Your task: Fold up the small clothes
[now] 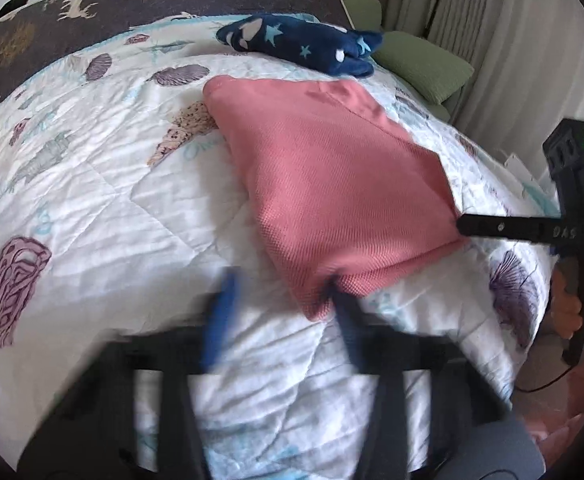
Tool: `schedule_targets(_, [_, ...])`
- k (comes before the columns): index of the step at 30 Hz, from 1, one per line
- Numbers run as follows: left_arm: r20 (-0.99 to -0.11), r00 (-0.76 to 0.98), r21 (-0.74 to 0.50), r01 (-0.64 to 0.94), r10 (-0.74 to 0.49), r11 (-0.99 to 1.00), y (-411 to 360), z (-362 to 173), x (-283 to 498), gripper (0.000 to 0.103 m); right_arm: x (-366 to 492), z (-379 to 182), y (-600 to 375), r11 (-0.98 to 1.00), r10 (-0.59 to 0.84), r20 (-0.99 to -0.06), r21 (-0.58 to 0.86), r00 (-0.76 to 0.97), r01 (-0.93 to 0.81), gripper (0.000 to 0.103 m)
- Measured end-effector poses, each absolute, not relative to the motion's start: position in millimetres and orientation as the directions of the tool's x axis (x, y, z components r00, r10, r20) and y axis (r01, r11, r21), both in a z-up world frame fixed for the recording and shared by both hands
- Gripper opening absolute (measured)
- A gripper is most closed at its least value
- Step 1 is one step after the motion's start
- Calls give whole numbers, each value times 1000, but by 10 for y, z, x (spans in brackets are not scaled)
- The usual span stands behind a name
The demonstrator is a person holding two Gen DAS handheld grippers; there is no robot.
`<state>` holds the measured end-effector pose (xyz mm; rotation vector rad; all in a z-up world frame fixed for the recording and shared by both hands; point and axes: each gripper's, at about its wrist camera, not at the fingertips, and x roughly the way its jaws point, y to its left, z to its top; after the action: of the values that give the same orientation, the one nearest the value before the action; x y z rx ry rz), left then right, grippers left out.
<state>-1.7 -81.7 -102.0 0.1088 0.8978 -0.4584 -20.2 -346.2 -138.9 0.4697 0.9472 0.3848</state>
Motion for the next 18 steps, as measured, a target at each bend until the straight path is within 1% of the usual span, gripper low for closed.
schedule_targets(2, [-800, 499, -100, 437, -334, 894, -805, -1138, -20, 12, -190, -1398, -3461, 831, 514, -681, 547, 521, -103, 18])
schedule_targets(8, [-810, 471, -91, 489, -351, 867, -723, -1075, -232, 11, -230, -1361, -3493, 840, 502, -695, 533, 516, -100, 18])
schedule_targets(10, [-812, 459, -104, 494, -361, 863, -668, -1046, -254, 11, -220, -1294, -3520, 837, 507, -691, 537, 516, -104, 23])
schedule_targets(11, [-806, 458, -125, 488, -375, 864, -622, -1016, -245, 13, -207, -1257, -3533, 836, 509, -687, 537, 519, -109, 32])
schedule_targets(12, [-796, 458, -152, 479, -394, 865, -576, -975, -211, 17, -175, -1190, -3559, 850, 485, -689, 516, 539, -105, 53])
schedule_targets(13, [-780, 465, -190, 461, -418, 867, -523, -925, -160, 30, -148, -1150, -3581, 863, 461, -692, 496, 556, -97, 63])
schedule_targets(14, [-759, 481, -225, 439, -439, 870, -472, -872, -101, 51, -115, -1105, -3608, 875, 434, -690, 475, 580, -89, 70])
schedule_targets(16, [-717, 528, -260, 403, -455, 877, -405, -778, 23, 71, -12, -1043, -3668, 879, 421, -681, 469, 599, -85, 70])
schedule_targets(18, [-706, 544, -256, 402, -454, 879, -429, -746, 156, 72, 103, -1022, -3708, 863, 449, -662, 496, 600, -99, 70])
